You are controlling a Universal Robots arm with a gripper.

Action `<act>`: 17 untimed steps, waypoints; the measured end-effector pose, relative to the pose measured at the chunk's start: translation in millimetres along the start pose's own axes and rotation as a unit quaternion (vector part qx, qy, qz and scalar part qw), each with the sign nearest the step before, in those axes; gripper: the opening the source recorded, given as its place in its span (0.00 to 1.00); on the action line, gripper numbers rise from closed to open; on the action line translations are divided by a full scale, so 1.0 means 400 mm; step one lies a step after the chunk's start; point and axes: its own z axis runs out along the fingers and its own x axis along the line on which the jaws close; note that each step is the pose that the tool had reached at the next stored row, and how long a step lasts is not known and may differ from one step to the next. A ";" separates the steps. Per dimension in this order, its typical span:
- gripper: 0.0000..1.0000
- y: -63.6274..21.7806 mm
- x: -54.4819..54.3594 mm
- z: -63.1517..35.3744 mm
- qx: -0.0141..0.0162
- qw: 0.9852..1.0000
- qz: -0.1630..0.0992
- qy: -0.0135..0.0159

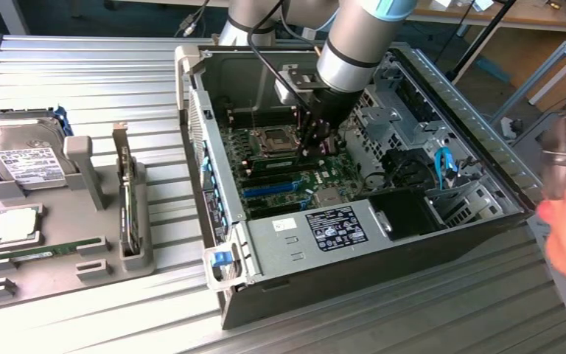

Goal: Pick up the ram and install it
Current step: 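Insert the ram into the slot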

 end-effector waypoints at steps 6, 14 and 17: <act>0.12 0.000 -0.001 0.001 0.000 1.000 0.000 0.000; 0.12 0.000 -0.003 0.003 0.000 1.000 0.000 0.000; 0.12 0.000 -0.003 0.003 0.000 1.000 0.000 0.000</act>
